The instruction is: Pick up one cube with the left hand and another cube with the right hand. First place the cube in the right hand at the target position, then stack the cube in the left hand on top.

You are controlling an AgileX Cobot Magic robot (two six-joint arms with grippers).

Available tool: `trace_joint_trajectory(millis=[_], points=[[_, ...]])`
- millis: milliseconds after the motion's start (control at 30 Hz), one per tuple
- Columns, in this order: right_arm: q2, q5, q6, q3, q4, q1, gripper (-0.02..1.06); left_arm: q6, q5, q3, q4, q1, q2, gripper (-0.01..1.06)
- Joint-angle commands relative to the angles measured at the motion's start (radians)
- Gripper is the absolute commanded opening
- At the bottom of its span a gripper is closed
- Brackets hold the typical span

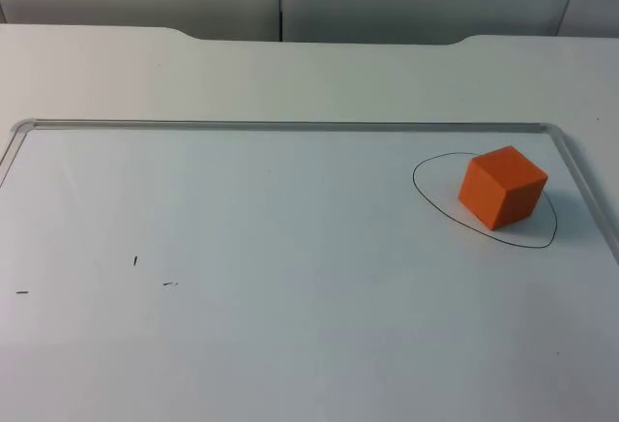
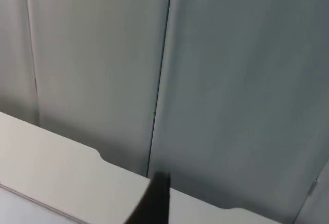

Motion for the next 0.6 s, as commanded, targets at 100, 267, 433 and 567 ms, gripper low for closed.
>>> trace_joint_trajectory(millis=[100,267,433,567], points=[[-0.221,0.046,-0.01,0.203,0.009,-0.003,0.85,0.283,-0.037,0.002,-0.314,-0.009,0.128,0.06],[-0.321,0.087,-0.01,0.285,0.009,-0.003,0.85,0.515,-0.037,-0.01,-0.553,-0.009,0.316,0.06],[-0.337,0.108,-0.01,0.295,0.009,-0.003,0.85,0.66,0.011,-0.096,-0.681,-0.011,0.537,0.06],[-0.337,0.108,-0.006,0.295,0.009,-0.003,0.85,0.687,0.013,-0.208,-0.685,-0.084,0.703,0.06]])
